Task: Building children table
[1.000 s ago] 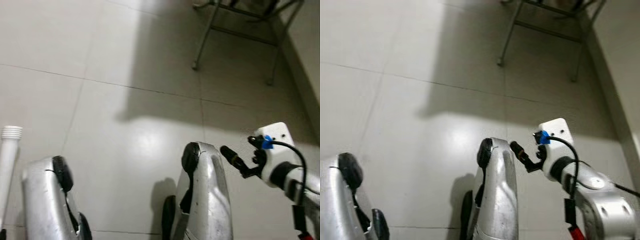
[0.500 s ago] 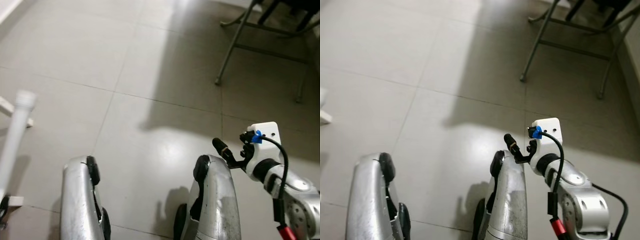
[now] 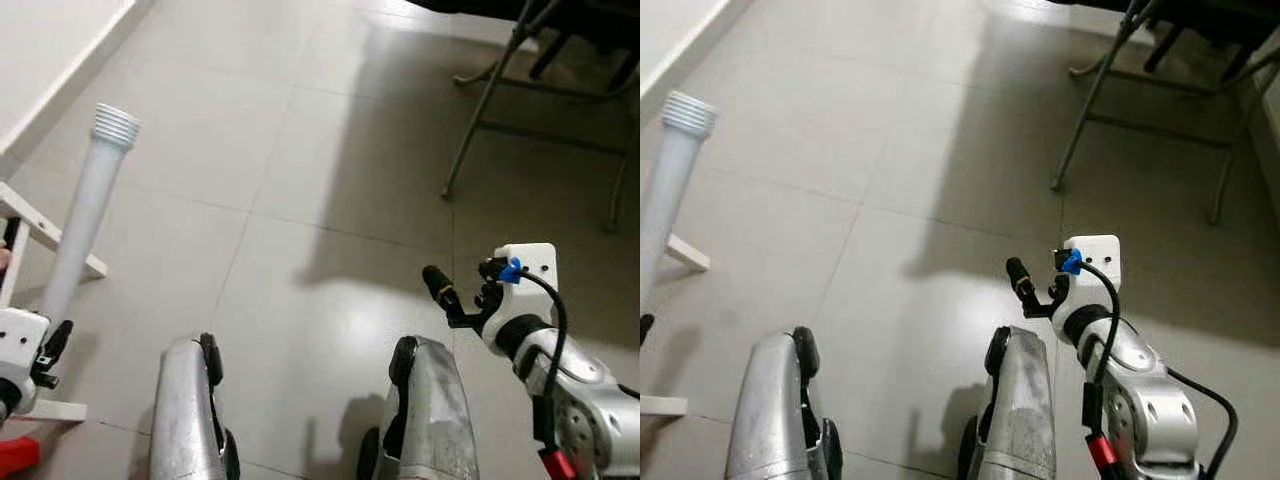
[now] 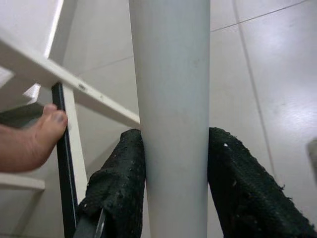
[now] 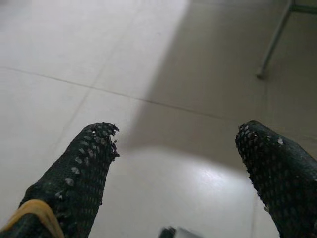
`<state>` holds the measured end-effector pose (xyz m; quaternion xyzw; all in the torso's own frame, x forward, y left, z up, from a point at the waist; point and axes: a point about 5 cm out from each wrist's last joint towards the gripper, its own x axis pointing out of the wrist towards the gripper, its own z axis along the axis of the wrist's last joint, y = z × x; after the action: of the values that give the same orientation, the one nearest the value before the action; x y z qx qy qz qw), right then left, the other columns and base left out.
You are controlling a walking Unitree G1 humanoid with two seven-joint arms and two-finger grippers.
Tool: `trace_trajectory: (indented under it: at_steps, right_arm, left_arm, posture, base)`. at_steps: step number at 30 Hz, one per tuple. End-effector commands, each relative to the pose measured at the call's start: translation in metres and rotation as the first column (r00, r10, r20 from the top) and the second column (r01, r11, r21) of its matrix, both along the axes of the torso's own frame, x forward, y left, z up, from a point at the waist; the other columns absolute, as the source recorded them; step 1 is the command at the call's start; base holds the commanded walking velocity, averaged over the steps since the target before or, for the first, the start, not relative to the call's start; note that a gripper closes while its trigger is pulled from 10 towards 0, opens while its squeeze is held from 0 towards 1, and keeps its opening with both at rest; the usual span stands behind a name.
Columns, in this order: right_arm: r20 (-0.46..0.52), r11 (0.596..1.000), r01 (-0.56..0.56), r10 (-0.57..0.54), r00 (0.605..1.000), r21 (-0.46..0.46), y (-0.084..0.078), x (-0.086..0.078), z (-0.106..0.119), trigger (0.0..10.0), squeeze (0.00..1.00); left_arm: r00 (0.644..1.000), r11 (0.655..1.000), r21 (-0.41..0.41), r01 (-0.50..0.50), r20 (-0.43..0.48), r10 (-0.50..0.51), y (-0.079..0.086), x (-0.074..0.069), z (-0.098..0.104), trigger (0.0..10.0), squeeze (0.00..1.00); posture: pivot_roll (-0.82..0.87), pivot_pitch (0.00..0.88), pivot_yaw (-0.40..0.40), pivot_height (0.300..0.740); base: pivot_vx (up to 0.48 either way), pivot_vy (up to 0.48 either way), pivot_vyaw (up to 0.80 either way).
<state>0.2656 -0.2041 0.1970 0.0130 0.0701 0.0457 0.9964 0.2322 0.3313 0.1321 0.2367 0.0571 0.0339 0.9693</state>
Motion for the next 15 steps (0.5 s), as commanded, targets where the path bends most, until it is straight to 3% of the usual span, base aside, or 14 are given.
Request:
trace_trajectory:
  at_steps: [1,6,15]
  right_arm:
    - [-0.021,1.0,0.013,-0.013,1.0,0.022,0.001,0.0,-0.007,10.0,0.0]
    - [-0.016,0.997,0.023,-0.022,1.0,0.071,0.009,0.005,-0.011,10.0,0.0]
    - [0.002,0.991,0.04,-0.041,0.999,0.131,0.011,0.011,-0.012,10.0,0.0]
  left_arm:
    - [0.999,0.999,-0.028,0.031,-0.031,-0.031,-0.006,-0.003,-0.004,10.0,0.0]
    - [0.988,0.989,0.0,0.148,-0.031,-0.148,-0.025,0.007,0.01,10.0,0.0]
    - [0.974,0.974,0.005,0.228,-0.008,-0.228,-0.042,0.022,0.022,10.0,0.0]
  posture:
    - [0.11,0.214,-0.022,0.495]
    - [0.13,0.178,-0.021,0.515]
    - [0.13,0.12,-0.016,0.55]
  base:
    - [0.0,0.0,0.0]
    - [0.0,0.0,0.0]
    - [0.0,0.0,0.0]
